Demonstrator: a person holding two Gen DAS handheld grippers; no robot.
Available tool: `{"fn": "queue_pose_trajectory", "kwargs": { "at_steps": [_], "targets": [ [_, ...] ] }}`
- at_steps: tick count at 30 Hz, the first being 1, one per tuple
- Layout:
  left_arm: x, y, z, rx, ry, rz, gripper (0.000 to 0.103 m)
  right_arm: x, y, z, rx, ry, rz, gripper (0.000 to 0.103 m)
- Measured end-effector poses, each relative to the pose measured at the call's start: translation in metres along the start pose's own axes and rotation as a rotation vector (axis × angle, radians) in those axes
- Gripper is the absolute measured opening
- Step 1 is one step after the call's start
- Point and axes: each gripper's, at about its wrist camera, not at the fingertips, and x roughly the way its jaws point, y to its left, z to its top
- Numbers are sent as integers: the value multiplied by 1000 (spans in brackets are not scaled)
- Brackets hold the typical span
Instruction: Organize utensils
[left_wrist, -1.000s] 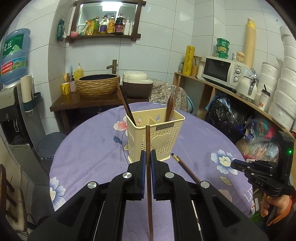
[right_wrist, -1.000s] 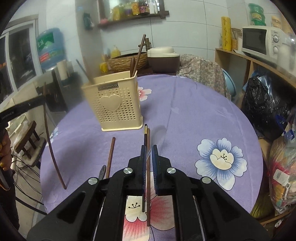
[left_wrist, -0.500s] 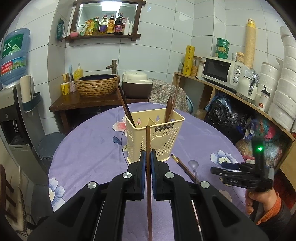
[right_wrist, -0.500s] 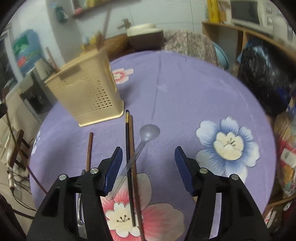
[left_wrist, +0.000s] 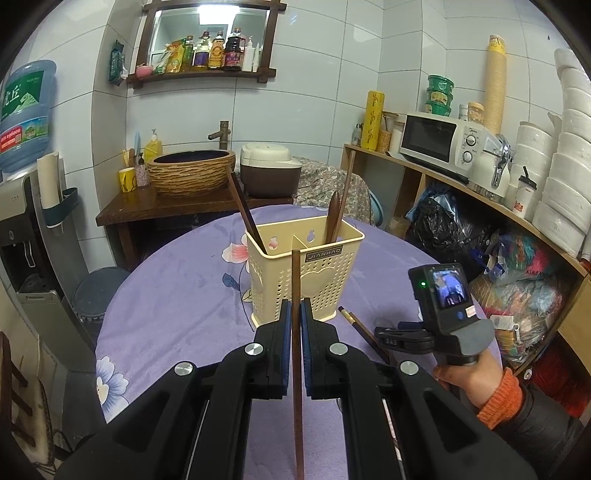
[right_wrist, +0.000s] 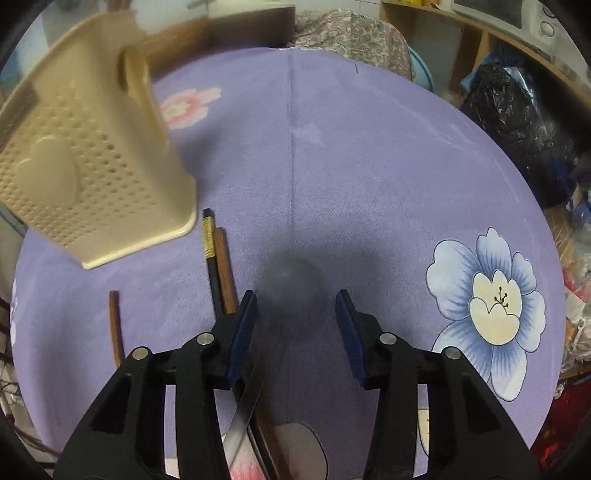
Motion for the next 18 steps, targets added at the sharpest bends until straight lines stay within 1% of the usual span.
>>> {"fn": "queue_pose_trajectory", "kwargs": {
  "at_steps": [5,7,10,11,13,14,18],
  "targets": [
    [1,0,-1,0,0,-6,7,7,7,10,2,9,-30,45],
    [1,0,-1,-3,-1,-5,7,8,8,12,2,7,-31,38],
    [1,0,-1,-3,-2,-5,7,7,8,12,-7,2,-23,37],
    [1,0,-1,-5,-2,-5,7,6,6,11,1,-3,-7,37],
    [1,0,-1,-4,-3,-5,7,-1,0,9,25,-33,57,37],
    [1,0,-1,-5,-3,-5,7,-5,-2,9,24,-50,63,37],
    [-1,3,-1,-14,-6,-5,7,-45,-14,0,5,-169,142,37]
  ]
}}
